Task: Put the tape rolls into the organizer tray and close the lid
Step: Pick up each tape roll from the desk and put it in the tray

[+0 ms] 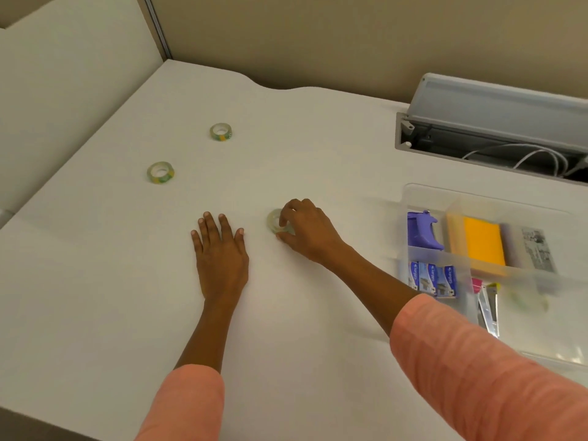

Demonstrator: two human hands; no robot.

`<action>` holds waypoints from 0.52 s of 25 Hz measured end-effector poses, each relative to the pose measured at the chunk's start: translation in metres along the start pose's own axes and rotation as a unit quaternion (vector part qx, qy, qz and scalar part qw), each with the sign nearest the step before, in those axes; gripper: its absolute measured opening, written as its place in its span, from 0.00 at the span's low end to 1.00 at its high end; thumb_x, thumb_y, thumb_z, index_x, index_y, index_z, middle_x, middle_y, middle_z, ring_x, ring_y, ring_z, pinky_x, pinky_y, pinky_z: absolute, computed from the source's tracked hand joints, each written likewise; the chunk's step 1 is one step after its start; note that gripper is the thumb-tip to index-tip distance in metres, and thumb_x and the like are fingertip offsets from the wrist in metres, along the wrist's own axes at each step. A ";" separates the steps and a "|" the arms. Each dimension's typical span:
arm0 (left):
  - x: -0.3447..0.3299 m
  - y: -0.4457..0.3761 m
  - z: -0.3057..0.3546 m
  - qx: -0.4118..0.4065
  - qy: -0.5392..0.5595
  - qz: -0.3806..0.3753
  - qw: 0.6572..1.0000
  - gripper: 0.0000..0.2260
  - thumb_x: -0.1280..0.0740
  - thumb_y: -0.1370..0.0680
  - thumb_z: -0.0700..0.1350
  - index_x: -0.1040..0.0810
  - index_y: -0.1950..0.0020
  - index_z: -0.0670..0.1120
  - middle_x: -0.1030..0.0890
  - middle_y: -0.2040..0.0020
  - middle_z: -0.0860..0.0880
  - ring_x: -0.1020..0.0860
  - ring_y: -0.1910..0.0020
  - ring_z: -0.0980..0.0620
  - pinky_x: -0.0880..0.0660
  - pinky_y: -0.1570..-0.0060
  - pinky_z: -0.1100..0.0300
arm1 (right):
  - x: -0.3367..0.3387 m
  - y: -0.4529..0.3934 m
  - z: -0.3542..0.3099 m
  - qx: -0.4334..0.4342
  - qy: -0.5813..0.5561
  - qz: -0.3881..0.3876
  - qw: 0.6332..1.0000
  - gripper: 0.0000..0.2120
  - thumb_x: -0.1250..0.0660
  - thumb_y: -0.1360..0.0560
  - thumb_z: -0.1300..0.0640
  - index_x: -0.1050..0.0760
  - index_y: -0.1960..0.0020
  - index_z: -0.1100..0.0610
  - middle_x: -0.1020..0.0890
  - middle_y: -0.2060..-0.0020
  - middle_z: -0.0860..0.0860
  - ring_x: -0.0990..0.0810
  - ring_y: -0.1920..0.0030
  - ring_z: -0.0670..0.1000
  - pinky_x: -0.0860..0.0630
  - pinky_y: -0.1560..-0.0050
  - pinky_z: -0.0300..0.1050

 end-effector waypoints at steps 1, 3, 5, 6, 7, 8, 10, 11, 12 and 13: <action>0.001 0.000 0.000 -0.002 0.000 -0.001 1.000 0.25 0.54 0.19 0.52 0.47 0.26 0.39 0.46 0.24 0.37 0.49 0.24 0.42 0.54 0.24 0.47 | 0.000 0.006 0.006 -0.011 -0.016 0.004 1.000 0.13 0.32 0.27 0.54 0.25 0.46 0.60 0.25 0.40 0.54 0.28 0.41 0.57 0.28 0.46 0.51; 0.002 0.001 0.001 -0.005 -0.003 -0.005 1.000 0.25 0.54 0.19 0.52 0.46 0.27 0.39 0.45 0.25 0.36 0.48 0.24 0.41 0.53 0.25 0.46 | 0.003 0.017 0.015 -0.035 -0.056 0.015 0.998 0.12 0.31 0.28 0.55 0.24 0.48 0.60 0.23 0.41 0.54 0.27 0.42 0.56 0.26 0.47 0.50; 0.004 0.002 0.002 -0.009 -0.005 -0.008 1.000 0.26 0.52 0.20 0.54 0.46 0.27 0.38 0.44 0.25 0.35 0.47 0.25 0.40 0.52 0.25 0.45 | 0.010 0.026 0.022 -0.050 -0.083 0.028 0.995 0.11 0.30 0.29 0.56 0.23 0.49 0.60 0.23 0.42 0.54 0.27 0.43 0.56 0.26 0.48 0.49; 0.004 0.003 0.003 -0.010 -0.005 -0.010 1.000 0.28 0.52 0.20 0.55 0.45 0.27 0.38 0.44 0.25 0.35 0.47 0.25 0.40 0.52 0.25 0.45 | 0.014 0.030 0.024 -0.053 -0.096 0.040 0.993 0.11 0.29 0.29 0.56 0.23 0.50 0.59 0.22 0.43 0.54 0.26 0.44 0.56 0.27 0.48 0.49; 0.005 0.003 0.003 -0.009 -0.004 -0.013 1.000 0.30 0.51 0.21 0.58 0.46 0.27 0.38 0.44 0.25 0.35 0.47 0.25 0.40 0.53 0.25 0.46 | 0.021 0.033 0.027 -0.057 -0.111 0.055 0.991 0.12 0.29 0.30 0.55 0.24 0.49 0.59 0.21 0.44 0.54 0.25 0.45 0.56 0.27 0.48 0.48; 0.006 0.003 0.003 -0.007 -0.002 -0.019 1.000 0.32 0.51 0.22 0.60 0.46 0.27 0.38 0.45 0.25 0.36 0.48 0.24 0.41 0.54 0.25 0.47 | 0.027 0.038 0.029 -0.061 -0.127 0.071 0.987 0.13 0.28 0.30 0.55 0.24 0.48 0.58 0.21 0.45 0.54 0.25 0.46 0.55 0.28 0.49 0.48; 0.007 0.005 0.005 -0.015 0.007 -0.022 1.000 0.35 0.51 0.24 0.63 0.48 0.26 0.39 0.47 0.24 0.37 0.50 0.24 0.42 0.55 0.25 0.48 | 0.042 0.053 0.033 -0.066 -0.159 0.104 0.980 0.18 0.28 0.31 0.54 0.26 0.44 0.55 0.20 0.46 0.53 0.23 0.48 0.55 0.27 0.49 0.48; 0.008 0.007 0.006 -0.019 0.016 -0.024 0.999 0.35 0.51 0.24 0.63 0.49 0.26 0.39 0.47 0.24 0.37 0.50 0.24 0.43 0.56 0.25 0.49 | 0.050 0.063 0.036 -0.069 -0.172 0.121 0.975 0.21 0.27 0.32 0.55 0.27 0.41 0.54 0.20 0.46 0.52 0.23 0.48 0.54 0.26 0.48 0.48; 0.008 0.009 0.009 -0.019 0.035 -0.025 0.999 0.35 0.51 0.24 0.63 0.49 0.26 0.39 0.48 0.24 0.38 0.51 0.24 0.43 0.56 0.24 0.49 | 0.058 0.074 0.041 -0.073 -0.181 0.139 0.971 0.24 0.27 0.32 0.55 0.29 0.38 0.53 0.21 0.45 0.52 0.23 0.48 0.54 0.25 0.48 0.49; 0.009 0.013 0.014 -0.011 0.063 -0.025 0.998 0.35 0.51 0.24 0.62 0.48 0.26 0.39 0.48 0.24 0.38 0.51 0.24 0.44 0.56 0.24 0.48 | 0.065 0.085 0.047 -0.078 -0.192 0.156 0.966 0.27 0.27 0.32 0.56 0.30 0.36 0.52 0.21 0.44 0.52 0.22 0.47 0.53 0.24 0.47 0.49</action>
Point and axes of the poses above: each hand's wrist, its own y-axis away from the middle knuckle, its own x-axis out of the back of the hand, z = x × y, the point moved 5 cm from there along -y, towards the middle knuckle
